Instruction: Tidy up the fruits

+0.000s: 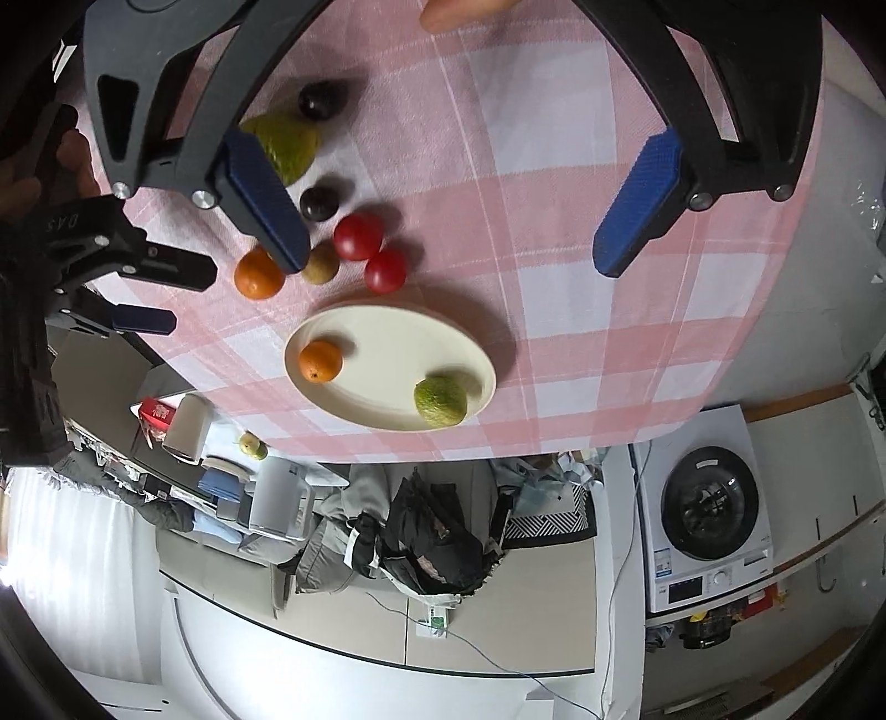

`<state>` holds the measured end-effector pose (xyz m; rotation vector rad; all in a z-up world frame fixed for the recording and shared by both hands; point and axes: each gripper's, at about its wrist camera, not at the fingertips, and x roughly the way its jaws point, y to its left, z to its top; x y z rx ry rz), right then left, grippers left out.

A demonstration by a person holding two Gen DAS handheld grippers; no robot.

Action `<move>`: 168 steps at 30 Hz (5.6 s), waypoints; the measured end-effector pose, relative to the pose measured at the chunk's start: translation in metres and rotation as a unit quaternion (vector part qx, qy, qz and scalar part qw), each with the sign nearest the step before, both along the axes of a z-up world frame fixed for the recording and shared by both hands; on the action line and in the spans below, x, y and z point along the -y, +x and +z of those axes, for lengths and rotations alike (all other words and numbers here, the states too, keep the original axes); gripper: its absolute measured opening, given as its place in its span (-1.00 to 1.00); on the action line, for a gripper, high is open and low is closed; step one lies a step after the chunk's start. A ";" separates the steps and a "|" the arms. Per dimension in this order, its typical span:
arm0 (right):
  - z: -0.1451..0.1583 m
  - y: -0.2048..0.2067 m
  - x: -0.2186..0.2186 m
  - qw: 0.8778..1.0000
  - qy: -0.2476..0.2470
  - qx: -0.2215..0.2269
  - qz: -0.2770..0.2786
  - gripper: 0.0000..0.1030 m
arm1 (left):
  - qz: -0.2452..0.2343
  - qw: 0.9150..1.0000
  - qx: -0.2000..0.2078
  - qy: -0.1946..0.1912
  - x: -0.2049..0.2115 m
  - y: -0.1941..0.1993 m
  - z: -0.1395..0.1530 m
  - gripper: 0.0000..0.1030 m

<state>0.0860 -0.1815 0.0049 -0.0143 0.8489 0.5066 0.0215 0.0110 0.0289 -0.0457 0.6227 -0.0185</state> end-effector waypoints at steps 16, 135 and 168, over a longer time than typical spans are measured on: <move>-0.009 -0.035 -0.029 0.998 -0.024 -0.023 0.058 1.00 | -0.010 1.000 -0.021 -0.002 0.008 -0.024 -0.016 0.97; 0.006 -0.002 -0.005 0.998 0.020 0.009 0.052 -0.01 | -0.077 0.995 -0.041 -0.040 0.014 0.040 -0.019 -0.57; 0.018 0.097 -0.022 0.999 0.037 0.008 -0.014 -0.01 | -0.056 0.997 -0.034 -0.048 0.009 0.140 -0.019 -0.57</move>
